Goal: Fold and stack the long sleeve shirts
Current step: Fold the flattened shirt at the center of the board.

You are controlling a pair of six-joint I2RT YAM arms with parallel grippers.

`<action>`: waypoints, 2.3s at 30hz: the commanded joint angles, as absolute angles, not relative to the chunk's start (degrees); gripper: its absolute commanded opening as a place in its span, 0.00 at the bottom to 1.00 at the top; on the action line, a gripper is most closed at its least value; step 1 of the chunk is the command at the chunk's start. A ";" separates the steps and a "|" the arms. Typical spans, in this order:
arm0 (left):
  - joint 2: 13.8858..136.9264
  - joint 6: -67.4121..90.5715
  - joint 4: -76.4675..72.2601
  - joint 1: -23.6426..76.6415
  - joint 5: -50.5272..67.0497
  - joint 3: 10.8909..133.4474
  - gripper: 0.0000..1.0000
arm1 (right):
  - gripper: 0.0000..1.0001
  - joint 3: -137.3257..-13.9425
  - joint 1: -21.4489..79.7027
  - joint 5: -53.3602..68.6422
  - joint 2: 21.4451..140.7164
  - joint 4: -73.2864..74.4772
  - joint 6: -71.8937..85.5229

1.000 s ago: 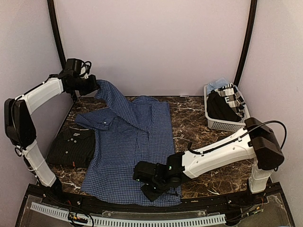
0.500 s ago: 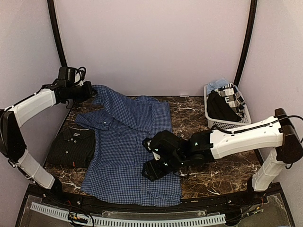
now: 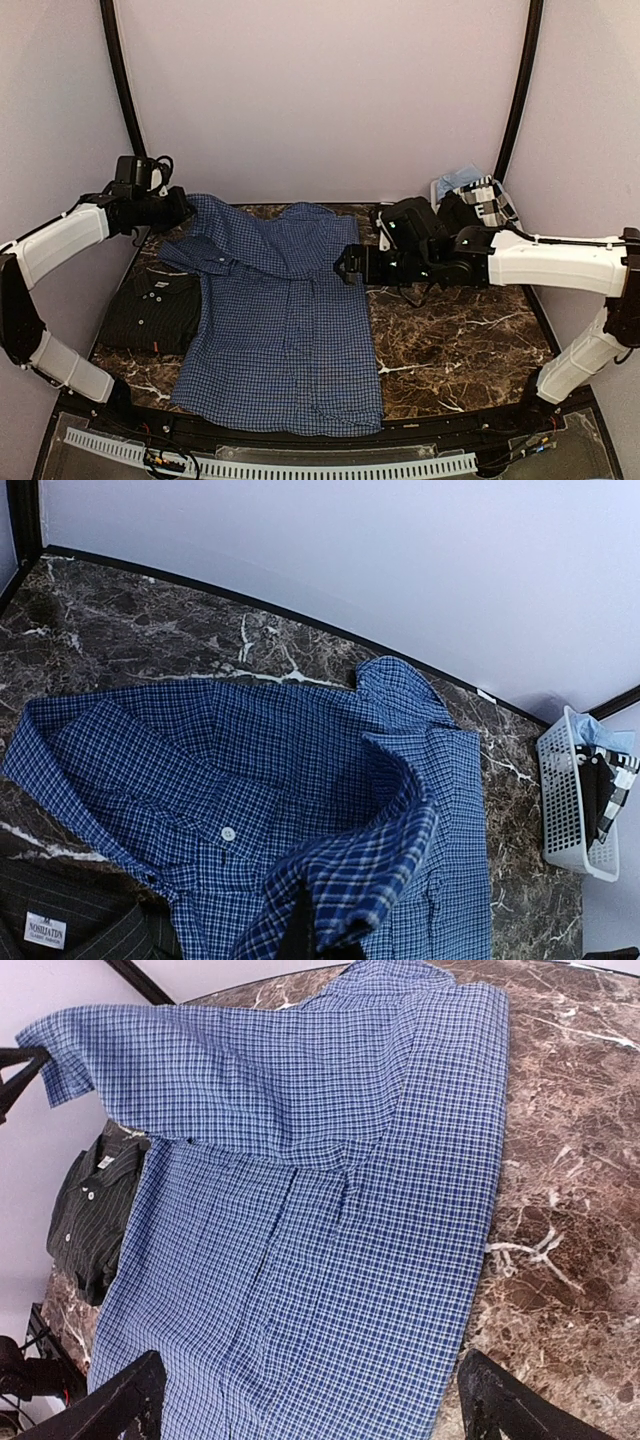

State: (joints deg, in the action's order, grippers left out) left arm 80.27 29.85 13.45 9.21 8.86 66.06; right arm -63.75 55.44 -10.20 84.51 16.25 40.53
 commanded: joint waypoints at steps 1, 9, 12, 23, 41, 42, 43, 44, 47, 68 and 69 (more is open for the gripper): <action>75.49 30.18 13.82 9.14 8.41 63.34 0.00 | 0.99 -63.98 53.06 -12.33 81.42 12.35 40.18; 78.75 23.33 12.52 14.57 20.43 64.61 0.00 | 0.99 -64.70 51.38 -15.35 79.29 11.35 38.45; 81.23 20.81 13.99 19.26 21.06 66.27 0.00 | 0.98 -64.60 50.88 -16.30 78.55 11.38 38.04; 94.27 15.49 20.48 34.39 27.07 72.04 0.00 | 0.99 -63.85 50.44 -24.52 74.58 14.91 34.84; 109.66 13.38 31.17 49.87 28.42 83.46 0.00 | 0.99 -62.42 50.10 -28.91 71.05 16.61 34.12; 109.94 13.41 31.45 50.72 28.49 83.66 0.00 | 0.99 -62.38 50.10 -28.84 71.02 16.57 34.18; 110.37 13.42 31.99 51.16 28.59 84.09 0.00 | 0.99 -62.24 50.10 -28.87 70.90 16.54 34.21; 110.51 13.34 32.34 52.01 28.62 84.32 0.00 | 0.99 -62.16 50.10 -28.84 70.85 16.50 34.19; 111.43 13.48 33.23 54.01 29.00 85.02 0.00 | 0.99 -61.67 50.10 -28.79 70.62 16.33 34.38; 115.02 15.51 34.34 58.56 30.23 86.24 0.09 | 0.99 -60.01 50.08 -26.42 69.82 16.58 35.60; 115.00 15.53 34.27 58.64 30.39 86.22 0.16 | 0.99 -59.90 50.09 -26.45 69.93 16.65 35.72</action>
State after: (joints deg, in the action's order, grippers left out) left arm 115.11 15.44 32.29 57.89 28.80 85.36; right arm -60.45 50.50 -26.65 71.05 17.21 35.03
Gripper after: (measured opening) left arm 0.074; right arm 0.986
